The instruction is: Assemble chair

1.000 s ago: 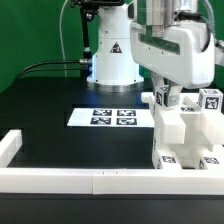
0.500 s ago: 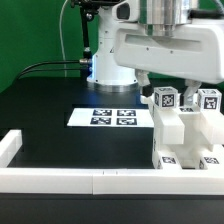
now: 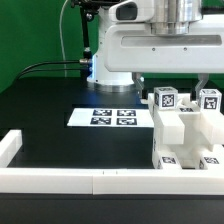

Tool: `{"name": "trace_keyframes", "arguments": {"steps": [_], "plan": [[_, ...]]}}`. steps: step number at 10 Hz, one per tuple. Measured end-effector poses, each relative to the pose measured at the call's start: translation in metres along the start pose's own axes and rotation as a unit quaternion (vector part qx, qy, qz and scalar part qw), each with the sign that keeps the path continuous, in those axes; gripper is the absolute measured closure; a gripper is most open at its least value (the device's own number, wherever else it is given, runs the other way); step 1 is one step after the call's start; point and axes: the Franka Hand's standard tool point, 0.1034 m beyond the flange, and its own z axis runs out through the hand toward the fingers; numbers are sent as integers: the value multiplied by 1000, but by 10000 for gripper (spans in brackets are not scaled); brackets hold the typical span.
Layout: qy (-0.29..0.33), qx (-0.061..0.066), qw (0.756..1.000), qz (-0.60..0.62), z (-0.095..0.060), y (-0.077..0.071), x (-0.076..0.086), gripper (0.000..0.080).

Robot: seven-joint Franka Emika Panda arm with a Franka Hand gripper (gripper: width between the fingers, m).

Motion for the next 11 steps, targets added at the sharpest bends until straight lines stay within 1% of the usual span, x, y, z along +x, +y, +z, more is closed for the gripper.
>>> {"name": "trace_keyframes", "arguments": {"steps": [1,3,4,5,6,7,8,9,10,11], "plan": [[7,0,1000,-12,1,0,-3,150],[5,0,1000,8,2,1,-3,163],[5,1,999,37,2,1,-3,332],[5,1,996,89,2,2,-3,522],[5,1,995,104,2,2,-3,518],[5,0,985,171,3,2,-2,518],[4,0,968,252,3,2,-2,518],[6,-1,940,342,2,1,-2,518],[5,2,909,416,3,3,-2,518],[1,12,868,496,3,4,-2,518]]}}
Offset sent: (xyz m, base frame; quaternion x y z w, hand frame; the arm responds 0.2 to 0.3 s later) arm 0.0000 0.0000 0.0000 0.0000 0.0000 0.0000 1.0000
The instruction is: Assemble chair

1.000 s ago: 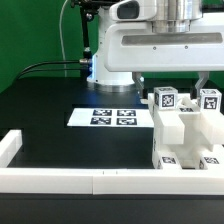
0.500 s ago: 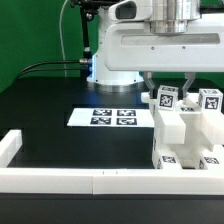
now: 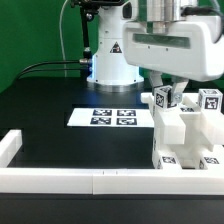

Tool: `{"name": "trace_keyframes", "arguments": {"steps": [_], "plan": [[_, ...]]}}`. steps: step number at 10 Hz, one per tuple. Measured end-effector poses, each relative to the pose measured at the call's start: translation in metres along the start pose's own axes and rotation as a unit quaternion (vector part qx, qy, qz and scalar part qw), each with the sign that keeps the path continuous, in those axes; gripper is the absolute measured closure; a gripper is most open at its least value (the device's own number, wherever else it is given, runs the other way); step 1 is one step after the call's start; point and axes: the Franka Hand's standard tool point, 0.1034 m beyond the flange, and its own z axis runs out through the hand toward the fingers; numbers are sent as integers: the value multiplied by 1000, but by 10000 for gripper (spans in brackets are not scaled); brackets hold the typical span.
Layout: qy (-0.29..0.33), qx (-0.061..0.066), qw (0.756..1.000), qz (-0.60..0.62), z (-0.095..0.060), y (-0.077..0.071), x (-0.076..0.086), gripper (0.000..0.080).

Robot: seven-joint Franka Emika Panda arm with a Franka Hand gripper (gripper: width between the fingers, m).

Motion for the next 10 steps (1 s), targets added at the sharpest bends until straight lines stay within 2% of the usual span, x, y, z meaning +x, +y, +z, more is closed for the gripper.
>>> {"name": "trace_keyframes", "arguments": {"steps": [1,3,4,5,6,7,8,10], "plan": [[-9,5,996,94,0,1,2,518],[-10,4,994,111,0,1,2,518],[-9,3,999,49,0,2,0,518],[-10,4,999,-51,1,1,-5,451],[-13,2,989,-144,4,3,-10,451],[-14,1,981,-194,5,3,-14,252],[-15,2,974,-226,6,5,-16,182],[-15,2,956,-292,6,6,-14,154]]}}
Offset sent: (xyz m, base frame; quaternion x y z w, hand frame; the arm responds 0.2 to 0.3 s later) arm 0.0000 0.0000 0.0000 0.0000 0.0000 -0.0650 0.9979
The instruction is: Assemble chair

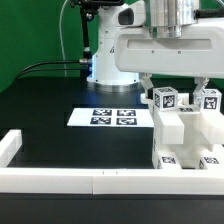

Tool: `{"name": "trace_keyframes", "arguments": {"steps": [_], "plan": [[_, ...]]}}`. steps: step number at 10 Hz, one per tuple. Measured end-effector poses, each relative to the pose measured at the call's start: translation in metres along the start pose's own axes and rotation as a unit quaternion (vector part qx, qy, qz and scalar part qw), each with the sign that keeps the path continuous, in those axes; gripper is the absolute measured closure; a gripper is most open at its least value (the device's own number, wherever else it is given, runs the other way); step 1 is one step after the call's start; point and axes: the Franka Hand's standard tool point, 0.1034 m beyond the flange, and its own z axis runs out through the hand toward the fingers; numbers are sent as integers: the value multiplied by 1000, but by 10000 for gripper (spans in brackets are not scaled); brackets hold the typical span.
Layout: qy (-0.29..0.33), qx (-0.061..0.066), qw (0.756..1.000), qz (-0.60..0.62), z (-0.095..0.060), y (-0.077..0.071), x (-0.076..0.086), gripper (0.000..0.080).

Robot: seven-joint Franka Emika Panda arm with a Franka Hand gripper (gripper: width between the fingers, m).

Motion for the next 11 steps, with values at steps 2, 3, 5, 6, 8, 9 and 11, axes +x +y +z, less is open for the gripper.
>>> {"name": "trace_keyframes", "arguments": {"steps": [2,3,5,6,8,9,11], "plan": [[3,1,991,-132,-3,7,8,151],[7,2,977,-213,-5,11,13,150],[16,3,978,-209,-2,9,12,150],[16,2,978,-207,-2,10,13,262],[15,4,990,-143,-2,10,12,464],[15,5,997,-81,-2,10,12,521],[15,6,999,31,-1,7,13,521]]}}
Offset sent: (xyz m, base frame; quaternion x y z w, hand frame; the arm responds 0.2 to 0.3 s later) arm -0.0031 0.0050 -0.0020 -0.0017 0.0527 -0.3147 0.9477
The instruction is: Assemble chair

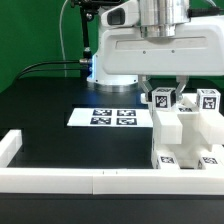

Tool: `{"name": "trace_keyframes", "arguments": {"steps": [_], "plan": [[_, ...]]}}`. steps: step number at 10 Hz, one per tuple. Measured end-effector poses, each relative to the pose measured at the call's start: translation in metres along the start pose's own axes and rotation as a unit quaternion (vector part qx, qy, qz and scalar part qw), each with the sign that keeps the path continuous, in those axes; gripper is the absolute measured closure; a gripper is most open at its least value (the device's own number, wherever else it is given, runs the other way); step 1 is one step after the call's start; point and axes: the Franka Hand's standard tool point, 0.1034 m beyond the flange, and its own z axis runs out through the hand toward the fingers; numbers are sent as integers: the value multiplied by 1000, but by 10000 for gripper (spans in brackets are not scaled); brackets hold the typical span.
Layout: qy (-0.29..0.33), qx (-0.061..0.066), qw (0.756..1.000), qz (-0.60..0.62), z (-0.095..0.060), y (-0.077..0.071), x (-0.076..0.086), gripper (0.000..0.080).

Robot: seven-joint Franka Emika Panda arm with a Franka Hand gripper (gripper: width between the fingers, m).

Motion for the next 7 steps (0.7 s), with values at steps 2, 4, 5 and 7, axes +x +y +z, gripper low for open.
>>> {"name": "trace_keyframes", "arguments": {"steps": [2,4,5,7], "plan": [[2,-1,986,165,-1,-4,-2,523],[2,2,936,351,-1,-4,-3,525],[-1,3,911,412,-1,-3,-2,525],[-2,3,900,435,0,-2,-2,525]]}}
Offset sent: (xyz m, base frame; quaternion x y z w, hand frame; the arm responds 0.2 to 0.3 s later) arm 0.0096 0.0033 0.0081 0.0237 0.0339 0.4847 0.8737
